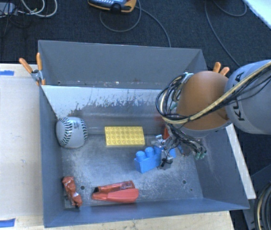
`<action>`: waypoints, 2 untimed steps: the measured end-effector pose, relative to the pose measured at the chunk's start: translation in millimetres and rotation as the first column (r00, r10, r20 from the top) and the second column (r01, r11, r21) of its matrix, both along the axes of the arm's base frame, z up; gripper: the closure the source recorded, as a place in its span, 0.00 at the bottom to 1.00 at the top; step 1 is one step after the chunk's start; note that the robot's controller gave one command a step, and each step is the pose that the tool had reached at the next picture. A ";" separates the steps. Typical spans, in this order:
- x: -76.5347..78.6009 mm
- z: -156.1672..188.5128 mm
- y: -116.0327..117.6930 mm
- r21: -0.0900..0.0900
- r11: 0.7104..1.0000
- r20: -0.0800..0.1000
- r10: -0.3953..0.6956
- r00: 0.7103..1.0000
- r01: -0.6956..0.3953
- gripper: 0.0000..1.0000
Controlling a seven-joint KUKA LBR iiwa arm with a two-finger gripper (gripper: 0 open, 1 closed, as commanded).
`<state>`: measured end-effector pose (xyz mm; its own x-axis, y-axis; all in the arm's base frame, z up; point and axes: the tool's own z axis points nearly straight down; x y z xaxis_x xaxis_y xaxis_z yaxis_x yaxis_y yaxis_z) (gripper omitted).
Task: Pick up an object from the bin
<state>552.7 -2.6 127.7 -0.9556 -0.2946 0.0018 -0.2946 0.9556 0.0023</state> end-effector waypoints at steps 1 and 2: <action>-0.3 2.5 0.2 0.000 1.000 -0.002 0.000 1.000 0.000 1.00; -0.3 3.3 0.2 0.000 1.000 -0.001 -0.001 1.000 0.001 1.00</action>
Offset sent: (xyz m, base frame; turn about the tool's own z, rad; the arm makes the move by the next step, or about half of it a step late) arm 0.0001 -0.0001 0.0068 0.0000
